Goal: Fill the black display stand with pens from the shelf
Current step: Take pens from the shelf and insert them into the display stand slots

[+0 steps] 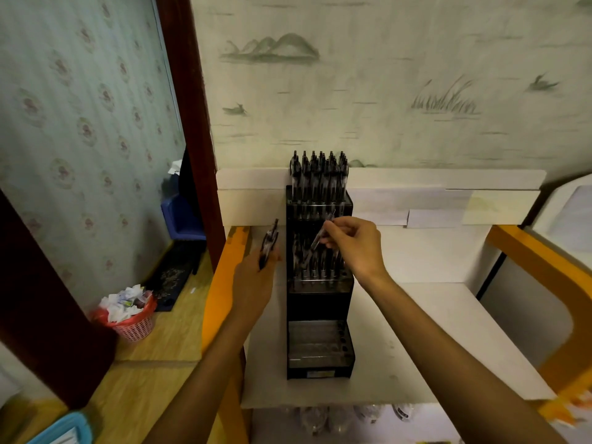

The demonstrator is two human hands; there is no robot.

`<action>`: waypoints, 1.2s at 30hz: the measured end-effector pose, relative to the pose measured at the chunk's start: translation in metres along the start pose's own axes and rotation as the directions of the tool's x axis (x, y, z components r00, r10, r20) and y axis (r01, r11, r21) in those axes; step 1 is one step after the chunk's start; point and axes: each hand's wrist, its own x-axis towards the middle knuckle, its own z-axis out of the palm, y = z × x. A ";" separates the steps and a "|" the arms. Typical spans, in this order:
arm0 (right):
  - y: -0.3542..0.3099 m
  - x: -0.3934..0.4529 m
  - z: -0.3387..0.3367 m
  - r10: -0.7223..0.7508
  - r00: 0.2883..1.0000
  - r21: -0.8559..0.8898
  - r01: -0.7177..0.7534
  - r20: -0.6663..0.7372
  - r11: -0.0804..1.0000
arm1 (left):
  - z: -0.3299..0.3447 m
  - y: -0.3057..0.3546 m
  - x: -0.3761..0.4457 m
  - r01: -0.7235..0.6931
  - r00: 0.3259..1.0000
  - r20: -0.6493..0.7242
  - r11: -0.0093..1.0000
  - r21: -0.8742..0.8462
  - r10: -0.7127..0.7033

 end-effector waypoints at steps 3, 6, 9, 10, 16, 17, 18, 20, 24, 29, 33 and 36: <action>0.001 0.001 0.002 -0.113 0.994 -0.189 0.111 0.003 0.976 | -0.004 0.003 0.001 -0.028 1.000 -0.005 1.000 0.009 0.028; 0.004 -0.001 0.007 -0.192 0.981 -0.318 0.190 0.024 0.929 | -0.005 0.006 0.001 -0.066 0.997 -0.023 0.997 0.025 0.067; 0.007 -0.004 0.012 -0.249 0.968 -0.395 0.245 0.040 0.885 | -0.005 0.007 0.000 -0.059 0.998 -0.031 0.998 -0.006 0.059; 0.008 -0.005 0.013 -0.260 0.964 -0.411 0.258 0.051 0.874 | -0.005 0.007 0.000 -0.072 0.997 -0.036 0.997 -0.001 0.072; 0.011 -0.010 0.021 -0.264 0.948 -0.488 0.317 0.177 0.813 | -0.007 0.009 -0.003 -0.135 0.990 -0.029 0.989 0.062 0.137; 0.010 -0.010 0.022 -0.263 0.946 -0.501 0.323 0.187 0.803 | -0.007 0.011 -0.004 -0.129 0.991 -0.028 0.990 0.053 0.131; 0.009 -0.009 0.023 -0.257 0.946 -0.514 0.323 0.196 0.795 | -0.007 0.013 -0.005 -0.124 0.992 -0.024 0.992 0.038 0.125; 0.006 -0.008 0.024 -0.231 0.951 -0.540 0.308 0.206 0.784 | -0.007 0.017 -0.007 -0.129 0.991 -0.022 0.991 0.018 0.130; 0.005 -0.007 0.024 -0.191 0.965 -0.562 0.259 0.177 0.785 | -0.008 0.018 -0.008 -0.121 0.992 -0.022 0.993 -0.009 0.121; 0.014 -0.009 0.022 -0.102 0.964 -0.618 0.237 0.247 0.749 | -0.005 0.010 -0.006 -0.115 0.993 -0.022 0.993 -0.004 0.115; 0.027 -0.017 0.022 -0.077 0.965 -0.628 0.222 0.249 0.746 | -0.001 0.006 -0.005 -0.104 0.995 0.011 0.994 -0.018 0.104; 0.027 -0.015 0.021 -0.054 0.966 -0.658 0.212 0.252 0.723 | 0.002 0.006 -0.008 -0.053 0.995 0.086 0.996 -0.065 0.059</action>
